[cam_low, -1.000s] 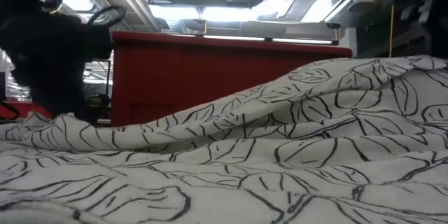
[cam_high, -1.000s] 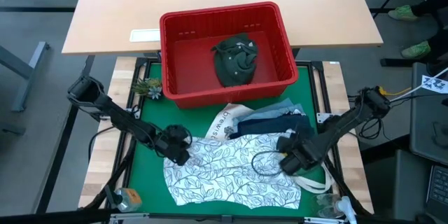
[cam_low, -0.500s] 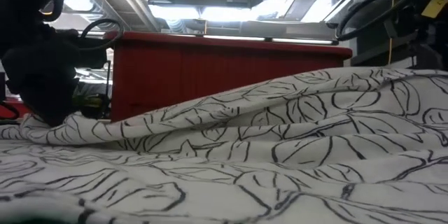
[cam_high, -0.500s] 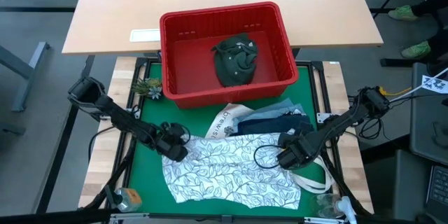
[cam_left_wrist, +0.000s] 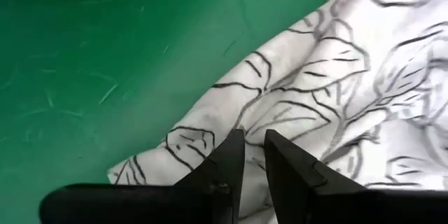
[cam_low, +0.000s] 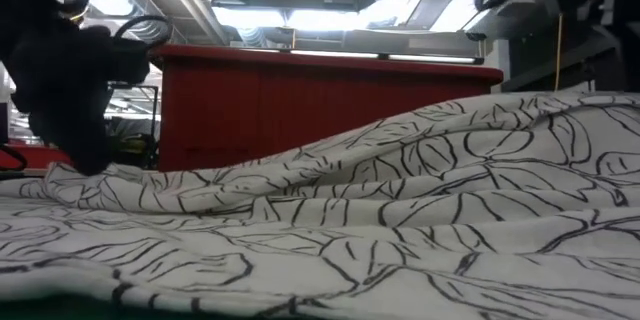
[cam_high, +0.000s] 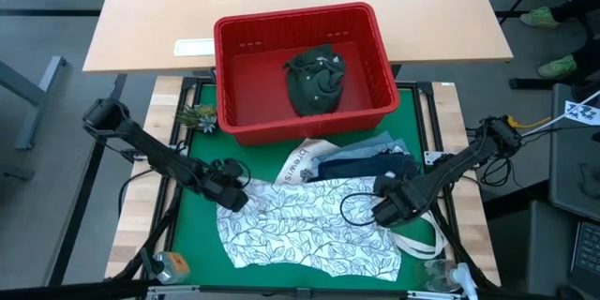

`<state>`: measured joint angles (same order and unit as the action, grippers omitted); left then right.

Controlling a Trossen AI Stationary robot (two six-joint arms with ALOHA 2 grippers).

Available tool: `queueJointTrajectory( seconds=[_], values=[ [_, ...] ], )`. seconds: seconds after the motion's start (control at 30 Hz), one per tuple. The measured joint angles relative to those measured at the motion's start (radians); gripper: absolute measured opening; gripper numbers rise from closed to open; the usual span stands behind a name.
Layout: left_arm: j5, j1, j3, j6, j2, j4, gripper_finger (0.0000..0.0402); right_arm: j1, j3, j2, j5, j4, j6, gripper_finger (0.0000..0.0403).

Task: Fold laundry
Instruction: Fold the patterned white shirt

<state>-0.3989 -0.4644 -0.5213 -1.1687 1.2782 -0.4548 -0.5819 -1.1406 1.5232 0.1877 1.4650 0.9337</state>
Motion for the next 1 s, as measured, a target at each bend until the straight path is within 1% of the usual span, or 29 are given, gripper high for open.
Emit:
queueJointTrajectory(
  seconds=[0.2, 0.4, 0.53, 0.7, 0.8, 0.9, 1.0],
  values=[
    [-0.014, 0.000, -0.002, 0.000, -0.037, 0.009, 0.0054, 0.000, -0.021, 0.000, 0.091, 0.023, 0.000, 0.0140],
    [-0.029, 0.002, -0.002, -0.012, -0.037, -0.039, 0.0054, 0.000, -0.021, 0.000, 0.128, 0.038, 0.008, 0.0140],
    [-0.045, 0.002, -0.002, -0.052, -0.032, -0.060, 0.0054, 0.000, 0.016, 0.000, 0.152, 0.000, 0.009, 0.0140],
    [-0.045, 0.002, -0.002, -0.061, 0.008, -0.058, 0.0054, 0.000, 0.090, 0.000, 0.128, -0.037, 0.013, 0.0140],
    [-0.045, 0.002, -0.003, -0.057, 0.033, -0.065, 0.0054, 0.000, 0.126, 0.000, 0.115, -0.037, 0.055, 0.0140],
    [-0.045, 0.002, -0.003, -0.066, 0.047, -0.107, 0.0054, 0.000, 0.155, 0.000, 0.092, -0.034, 0.087, 0.0140],
    [-0.046, 0.002, -0.003, -0.113, 0.047, -0.170, 0.0054, 0.000, 0.178, 0.000, 0.052, -0.033, 0.091, 0.0140]
  ],
)
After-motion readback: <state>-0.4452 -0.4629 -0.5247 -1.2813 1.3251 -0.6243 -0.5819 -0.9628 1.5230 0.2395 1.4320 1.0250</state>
